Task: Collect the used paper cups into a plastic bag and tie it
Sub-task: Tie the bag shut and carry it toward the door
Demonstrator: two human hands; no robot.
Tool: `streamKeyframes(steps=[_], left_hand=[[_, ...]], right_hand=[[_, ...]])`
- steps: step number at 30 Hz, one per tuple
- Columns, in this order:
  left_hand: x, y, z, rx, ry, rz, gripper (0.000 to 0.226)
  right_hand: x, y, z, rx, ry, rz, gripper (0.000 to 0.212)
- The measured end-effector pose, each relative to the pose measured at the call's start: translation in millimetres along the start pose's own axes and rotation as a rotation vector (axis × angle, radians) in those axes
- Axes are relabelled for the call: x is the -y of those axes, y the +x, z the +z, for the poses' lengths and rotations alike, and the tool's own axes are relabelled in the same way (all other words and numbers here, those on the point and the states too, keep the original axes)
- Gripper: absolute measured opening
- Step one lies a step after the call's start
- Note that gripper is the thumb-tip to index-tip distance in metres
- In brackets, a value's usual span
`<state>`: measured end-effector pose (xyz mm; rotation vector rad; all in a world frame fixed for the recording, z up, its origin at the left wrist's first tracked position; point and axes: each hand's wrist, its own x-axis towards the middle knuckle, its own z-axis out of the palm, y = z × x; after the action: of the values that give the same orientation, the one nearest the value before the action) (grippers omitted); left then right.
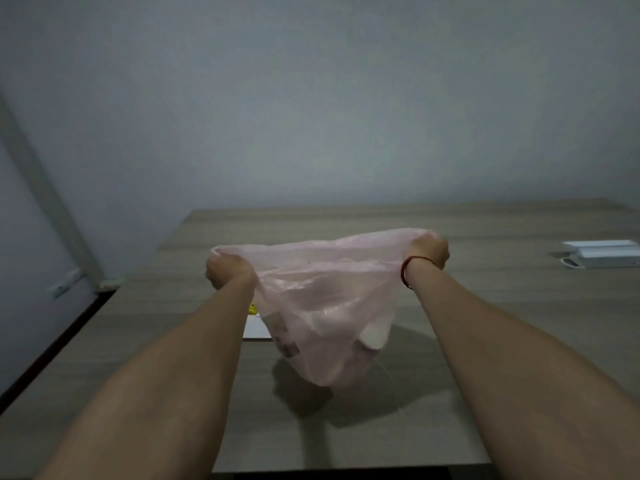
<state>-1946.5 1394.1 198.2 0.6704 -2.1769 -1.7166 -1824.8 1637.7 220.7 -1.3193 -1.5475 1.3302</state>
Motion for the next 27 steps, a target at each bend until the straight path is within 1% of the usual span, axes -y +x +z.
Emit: streamKeyframes(steps=[2,4,6,8,9,10,11,12,13,14,15,16,17,18,19,21,23,25,27], left_hand=[[10.2,11.4,1.9,0.024,-0.070,-0.067,0.038],[16.4,16.2,6.8,0.059,-0.165,-0.111,0.037],[27.4,22.7,15.4,0.120,-0.229,-0.160,0.036],[36.9,26.6,16.5,0.157,-0.269,-0.189,0.041],[39.6,25.7,12.7,0.168,-0.264,-0.188,0.043],[36.2,17.8,3.4,0.168,-0.242,-0.172,0.041],[36.9,14.4,-3.6,0.189,-0.219,-0.160,0.037],[34.2,5.9,-12.9,0.213,-0.225,-0.148,0.033],[34.2,1.6,-19.9,0.243,-0.222,-0.147,0.036],[38.2,1.3,-23.6,0.253,-0.218,-0.146,0.041],[42.4,3.2,-25.6,0.237,-0.179,-0.118,0.042],[47.2,6.4,-26.2,0.225,-0.124,-0.104,0.041],[50.5,9.3,-26.8,0.212,-0.078,-0.094,0.039],[55.6,13.8,-25.1,0.195,-0.065,-0.093,0.036],[59.6,16.7,-24.5,0.182,-0.073,-0.081,0.031],[68.5,24.3,-19.4,0.155,-0.092,-0.058,0.027],[75.1,29.6,-18.1,0.124,-0.088,-0.066,0.029],[75.9,31.1,-19.0,0.099,-0.134,-0.120,0.033],[71.2,28.3,-24.4,0.095,-0.196,-0.150,0.038]], right_hand=[[-3.0,-8.4,8.1,0.064,0.002,-0.011,0.036],[-8.7,-16.8,17.2,0.145,0.054,-0.018,0.033],[-14.8,-21.4,25.6,0.202,0.117,-0.004,0.022],[-19.4,-26.3,29.5,0.256,0.148,0.012,0.029],[-22.3,-30.3,29.9,0.306,0.143,0.013,0.028],[-24.1,-36.1,28.1,0.367,0.140,-0.010,0.022],[-25.1,-42.5,25.7,0.460,0.114,-0.016,0.030],[-29.4,-43.7,28.0,0.553,0.025,-0.036,0.053],[-34.3,-43.6,30.0,0.608,-0.169,-0.080,0.077],[-38.7,-44.6,32.8,0.645,-0.377,-0.147,0.086],[-43.1,-47.2,36.3,0.635,-0.534,-0.200,0.072],[-46.1,-51.3,39.7,0.592,-0.577,-0.263,0.035],[-47.4,-55.0,39.7,0.540,-0.565,-0.300,0.018],[-50.9,-56.0,42.0,0.484,-0.573,-0.363,0.036],[-53.7,-58.7,44.3,0.452,-0.539,-0.342,0.042],[-56.8,-64.9,46.7,0.377,-0.482,-0.307,0.042],[-61.0,-66.2,54.1,0.338,-0.402,-0.297,0.048],[-60.7,-66.7,58.9,0.326,-0.254,-0.247,0.047],[-64.3,-64.9,64.3,0.234,-0.139,-0.174,0.050]])
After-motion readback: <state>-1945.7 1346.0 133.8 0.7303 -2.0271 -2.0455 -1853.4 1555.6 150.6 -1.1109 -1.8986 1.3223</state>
